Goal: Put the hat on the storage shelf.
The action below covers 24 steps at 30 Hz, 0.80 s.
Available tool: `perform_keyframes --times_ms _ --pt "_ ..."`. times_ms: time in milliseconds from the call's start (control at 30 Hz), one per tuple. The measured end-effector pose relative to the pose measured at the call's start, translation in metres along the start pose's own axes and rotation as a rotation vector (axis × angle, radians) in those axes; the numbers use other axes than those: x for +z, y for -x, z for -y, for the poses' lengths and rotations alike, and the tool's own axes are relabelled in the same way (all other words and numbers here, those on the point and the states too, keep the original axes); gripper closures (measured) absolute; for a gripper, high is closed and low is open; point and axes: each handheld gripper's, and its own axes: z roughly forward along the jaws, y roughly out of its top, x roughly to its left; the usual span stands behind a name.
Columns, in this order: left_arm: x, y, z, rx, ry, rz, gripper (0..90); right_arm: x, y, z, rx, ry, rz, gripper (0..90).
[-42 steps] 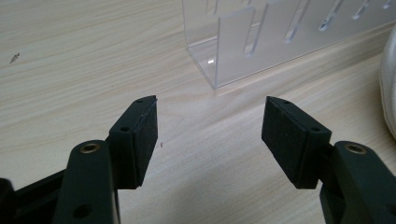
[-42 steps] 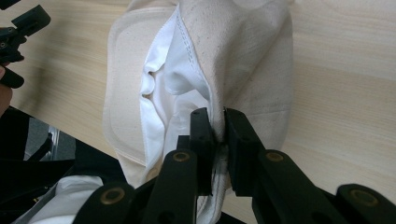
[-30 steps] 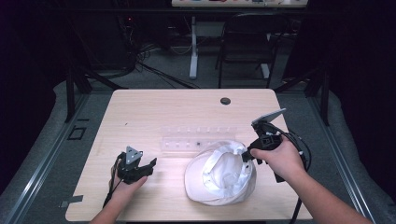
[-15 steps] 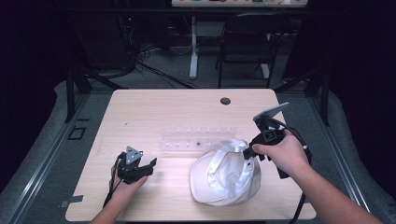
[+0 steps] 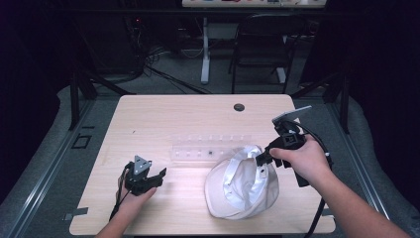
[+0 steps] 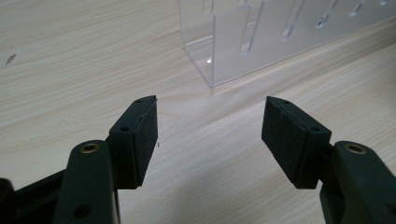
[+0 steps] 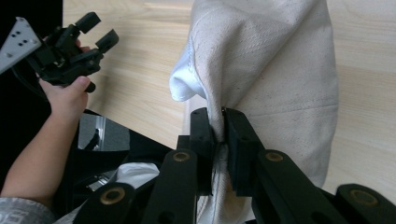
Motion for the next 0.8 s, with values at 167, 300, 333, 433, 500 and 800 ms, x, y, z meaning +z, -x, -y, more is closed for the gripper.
perform_keyframes --times_ms 167,300,333,433,500,800 --pt "0.0 0.0 0.0 0.0 -0.001 -0.002 36.6 -0.002 -0.001 0.0 0.005 0.013 -0.036 82.5" --pt "0.0 0.001 0.0 -0.002 -0.002 -0.003 36.6 -0.003 -0.001 0.0 0.001 0.0 -0.045 82.5" --pt "0.0 0.001 0.0 0.001 -0.003 -0.002 36.6 -0.003 -0.001 0.0 0.001 0.007 -0.047 82.5" --pt "0.001 0.001 0.0 0.002 -0.005 0.0 36.6 -0.005 -0.003 0.0 0.009 0.018 -0.062 82.5" --pt "0.001 0.001 0.0 0.007 -0.006 0.001 36.6 -0.008 -0.004 0.0 0.009 0.022 -0.07 82.5" --pt "0.0 0.001 0.0 0.006 -0.002 0.001 36.6 -0.029 -0.017 0.0 -0.023 0.068 -0.091 82.5"
